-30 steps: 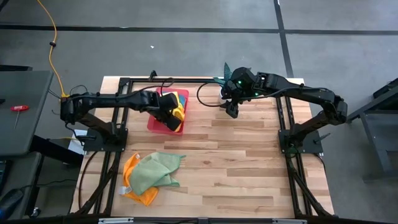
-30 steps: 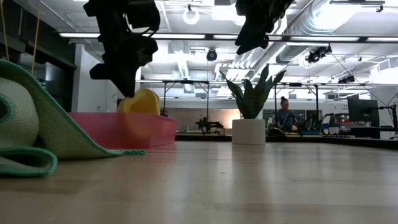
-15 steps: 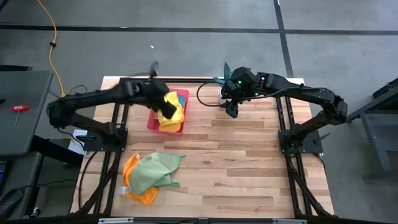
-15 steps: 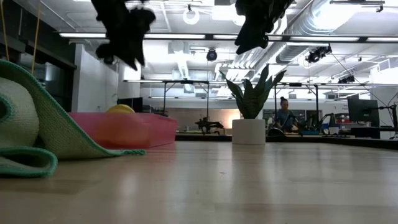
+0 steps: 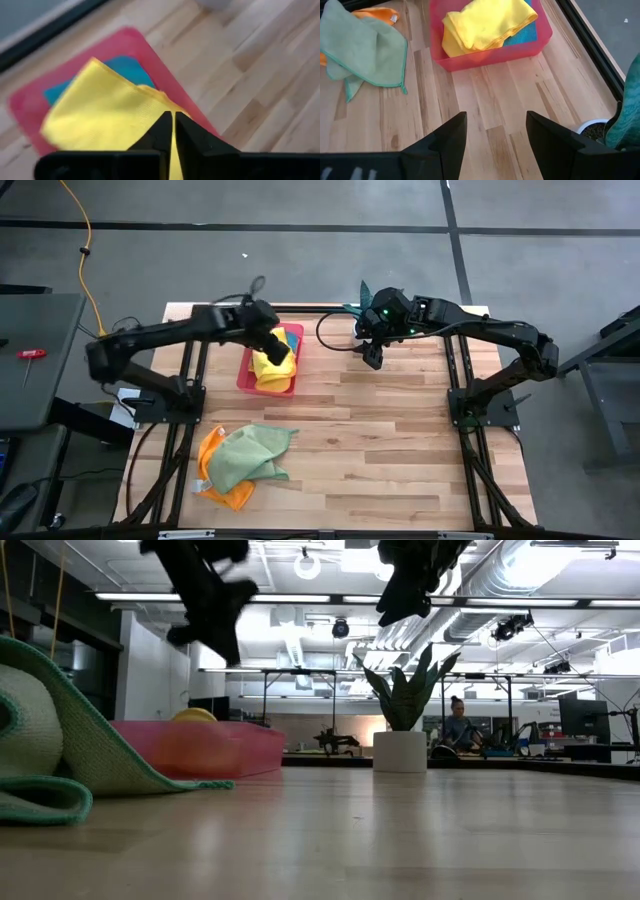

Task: Fold microfiber towels
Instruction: Put the folded yellow microfiber towel into the pink bin

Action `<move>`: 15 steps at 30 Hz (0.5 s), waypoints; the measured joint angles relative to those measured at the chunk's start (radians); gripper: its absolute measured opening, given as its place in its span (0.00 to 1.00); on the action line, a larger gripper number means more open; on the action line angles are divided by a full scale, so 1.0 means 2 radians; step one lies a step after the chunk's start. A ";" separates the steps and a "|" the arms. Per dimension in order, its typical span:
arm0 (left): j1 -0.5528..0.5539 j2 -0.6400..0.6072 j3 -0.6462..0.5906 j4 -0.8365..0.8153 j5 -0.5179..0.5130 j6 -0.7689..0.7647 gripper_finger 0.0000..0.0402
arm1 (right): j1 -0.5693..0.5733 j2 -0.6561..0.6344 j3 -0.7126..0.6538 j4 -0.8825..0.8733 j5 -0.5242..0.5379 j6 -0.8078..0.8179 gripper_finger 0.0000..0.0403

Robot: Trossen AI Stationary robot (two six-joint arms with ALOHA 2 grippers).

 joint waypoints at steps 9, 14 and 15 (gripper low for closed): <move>0.002 0.078 -0.025 -0.045 0.000 0.000 0.00 | 0.000 0.000 0.000 0.000 0.000 0.002 0.49; 0.007 0.075 -0.069 -0.058 0.019 0.008 0.00 | 0.000 0.000 0.000 0.000 0.000 0.002 0.49; 0.008 0.074 -0.077 -0.061 0.021 0.012 0.00 | 0.000 0.000 0.000 0.000 0.001 0.002 0.49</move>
